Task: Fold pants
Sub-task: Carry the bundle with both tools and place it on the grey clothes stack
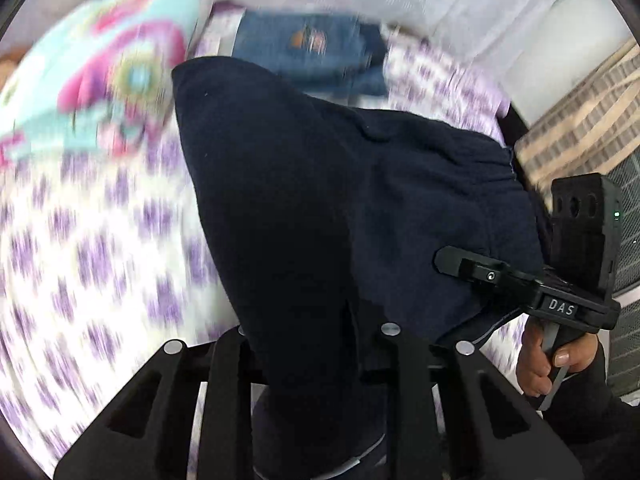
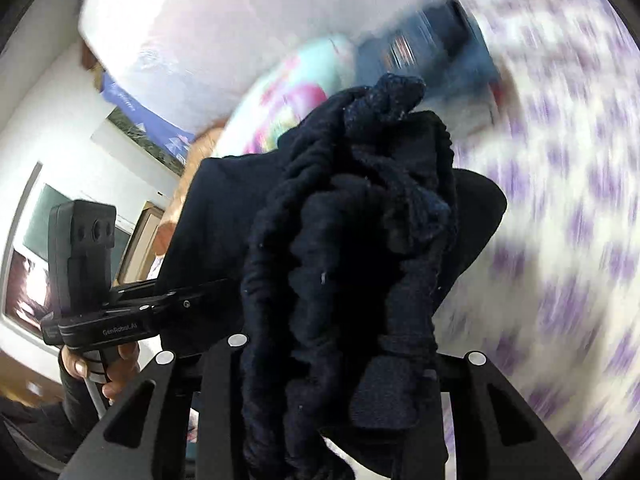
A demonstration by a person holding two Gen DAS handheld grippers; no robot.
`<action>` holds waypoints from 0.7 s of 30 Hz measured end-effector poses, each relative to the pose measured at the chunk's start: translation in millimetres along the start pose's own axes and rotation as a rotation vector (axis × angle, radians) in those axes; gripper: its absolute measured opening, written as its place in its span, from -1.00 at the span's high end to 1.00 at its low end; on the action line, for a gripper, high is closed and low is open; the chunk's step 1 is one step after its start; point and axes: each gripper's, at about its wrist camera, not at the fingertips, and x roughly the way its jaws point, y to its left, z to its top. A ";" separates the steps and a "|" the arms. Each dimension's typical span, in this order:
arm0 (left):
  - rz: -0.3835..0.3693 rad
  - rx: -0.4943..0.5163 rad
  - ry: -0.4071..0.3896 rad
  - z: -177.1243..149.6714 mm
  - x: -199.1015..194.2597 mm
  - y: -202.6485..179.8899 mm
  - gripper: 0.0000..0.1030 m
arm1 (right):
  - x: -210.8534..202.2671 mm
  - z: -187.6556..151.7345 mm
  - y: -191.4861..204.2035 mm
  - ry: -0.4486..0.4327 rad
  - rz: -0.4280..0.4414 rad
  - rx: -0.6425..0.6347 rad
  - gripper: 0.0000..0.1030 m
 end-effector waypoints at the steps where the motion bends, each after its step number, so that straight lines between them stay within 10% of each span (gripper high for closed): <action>1: 0.007 0.009 -0.019 19.7 -2.7 -2.2 0.56 | -3.2 21.3 5.3 -0.018 -0.009 -0.045 0.35; 9: 0.117 0.042 -0.149 212.3 30.1 -1.7 0.14 | 7.2 206.6 2.9 -0.181 -0.164 -0.258 0.28; 12: 0.151 -0.017 -0.116 259.0 88.6 20.5 0.08 | 44.6 242.1 -34.5 -0.169 -0.281 -0.223 -0.09; 14: 0.202 -0.042 -0.046 270.8 140.7 38.3 -0.04 | 94.1 254.6 -73.7 -0.085 -0.485 -0.191 -0.38; 16: 0.268 -0.060 -0.037 270.5 184.1 56.3 -0.70 | 120.4 253.8 -105.5 -0.061 -0.580 -0.173 -0.67; 21: 0.266 -0.116 -0.126 270.4 186.5 65.9 -0.92 | 121.8 260.0 -134.9 -0.111 -0.465 -0.060 -0.78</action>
